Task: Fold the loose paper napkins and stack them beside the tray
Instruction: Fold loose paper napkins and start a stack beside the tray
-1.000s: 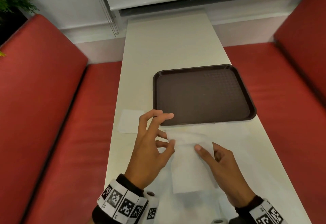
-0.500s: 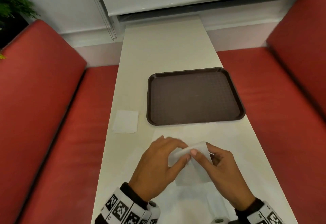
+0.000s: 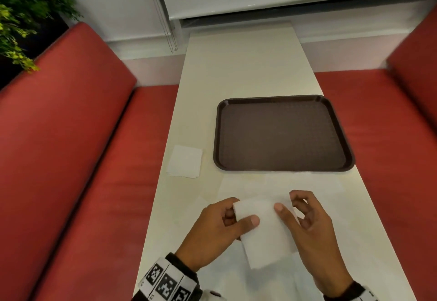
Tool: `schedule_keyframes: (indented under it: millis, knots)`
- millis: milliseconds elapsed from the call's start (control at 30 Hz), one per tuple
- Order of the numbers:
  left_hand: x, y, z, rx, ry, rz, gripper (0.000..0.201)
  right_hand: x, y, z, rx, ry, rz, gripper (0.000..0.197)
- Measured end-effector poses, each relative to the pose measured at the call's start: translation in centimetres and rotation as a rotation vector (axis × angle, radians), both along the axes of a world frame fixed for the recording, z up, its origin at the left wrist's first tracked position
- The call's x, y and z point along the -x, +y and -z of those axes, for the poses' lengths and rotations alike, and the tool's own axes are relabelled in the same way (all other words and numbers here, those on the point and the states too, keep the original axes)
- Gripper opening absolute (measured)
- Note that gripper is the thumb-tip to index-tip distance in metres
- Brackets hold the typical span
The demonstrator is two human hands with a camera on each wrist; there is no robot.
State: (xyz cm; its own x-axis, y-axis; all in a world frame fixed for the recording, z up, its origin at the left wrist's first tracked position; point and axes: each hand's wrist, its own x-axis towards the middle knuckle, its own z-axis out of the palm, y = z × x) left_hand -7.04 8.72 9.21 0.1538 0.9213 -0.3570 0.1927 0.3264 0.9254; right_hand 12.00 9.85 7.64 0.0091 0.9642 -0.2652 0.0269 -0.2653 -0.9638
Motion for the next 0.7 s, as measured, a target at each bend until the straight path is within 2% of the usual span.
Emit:
schedule_keyframes:
  millis: [133, 300, 467, 700]
  knots:
    - [3.0, 1.0, 1.2, 0.042, -0.036, -0.108, 0.026, 2.2, 0.6, 0.5, 0.013, -0.012, -0.014, 0.02]
    - [11.1, 7.2, 4.2, 0.056, 0.03, -0.294, 0.022, 3.4, 0.8, 2.1, 0.045, -0.073, 0.03, 0.019]
    - [17.2, 12.6, 8.5, 0.052, 0.315, -0.275, 0.045, 2.6, 0.3, 3.4, 0.12, -0.164, 0.174, 0.013]
    - [18.2, 16.1, 11.9, 0.051, 0.581, -0.219, 0.03, 1.7, -0.2, 5.0, 0.203, -0.265, 0.262, 0.008]
